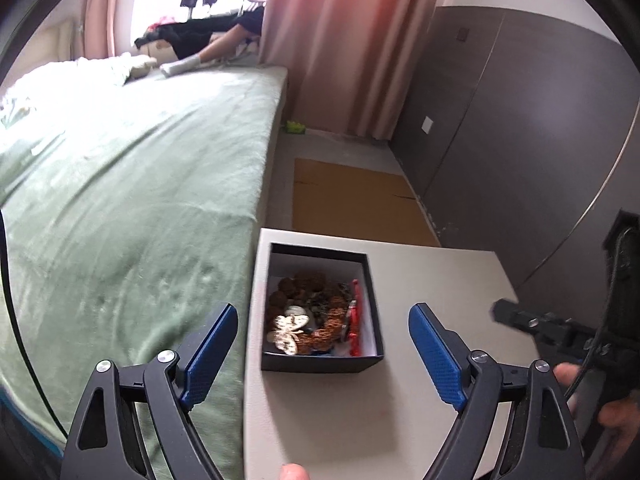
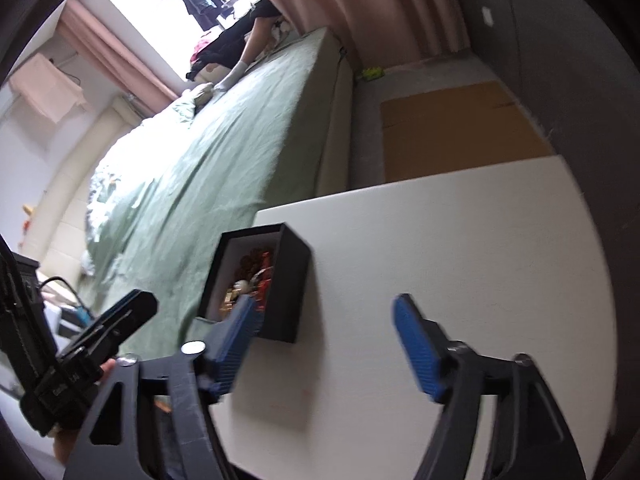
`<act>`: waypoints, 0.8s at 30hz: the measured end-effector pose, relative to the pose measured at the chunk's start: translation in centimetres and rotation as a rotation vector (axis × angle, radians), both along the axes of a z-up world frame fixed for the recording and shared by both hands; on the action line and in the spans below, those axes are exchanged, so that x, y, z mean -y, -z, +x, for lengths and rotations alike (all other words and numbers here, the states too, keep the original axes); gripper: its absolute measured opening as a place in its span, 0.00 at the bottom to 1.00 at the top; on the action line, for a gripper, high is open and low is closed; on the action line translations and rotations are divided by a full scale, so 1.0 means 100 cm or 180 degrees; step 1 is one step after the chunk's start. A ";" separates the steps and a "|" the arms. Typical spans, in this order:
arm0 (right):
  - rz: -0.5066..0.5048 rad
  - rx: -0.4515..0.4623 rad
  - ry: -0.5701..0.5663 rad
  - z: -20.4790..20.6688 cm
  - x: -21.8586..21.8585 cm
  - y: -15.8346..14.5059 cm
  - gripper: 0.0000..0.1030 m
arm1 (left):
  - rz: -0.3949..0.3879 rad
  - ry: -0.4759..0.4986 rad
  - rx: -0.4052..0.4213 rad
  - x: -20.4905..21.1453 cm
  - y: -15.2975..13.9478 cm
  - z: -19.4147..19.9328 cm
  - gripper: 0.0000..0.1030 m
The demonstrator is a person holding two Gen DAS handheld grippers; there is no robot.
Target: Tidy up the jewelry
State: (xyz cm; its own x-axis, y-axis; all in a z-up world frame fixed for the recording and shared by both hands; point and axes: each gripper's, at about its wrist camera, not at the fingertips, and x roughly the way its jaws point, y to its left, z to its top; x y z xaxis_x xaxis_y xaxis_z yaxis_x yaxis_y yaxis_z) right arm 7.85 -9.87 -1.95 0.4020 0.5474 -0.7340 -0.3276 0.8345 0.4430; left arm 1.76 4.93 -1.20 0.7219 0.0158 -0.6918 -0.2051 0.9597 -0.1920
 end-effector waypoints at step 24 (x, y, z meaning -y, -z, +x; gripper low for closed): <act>-0.0342 0.0718 0.0496 -0.048 0.040 -0.043 1.00 | 0.0378 0.0246 0.0449 0.019 -0.023 -0.025 1.00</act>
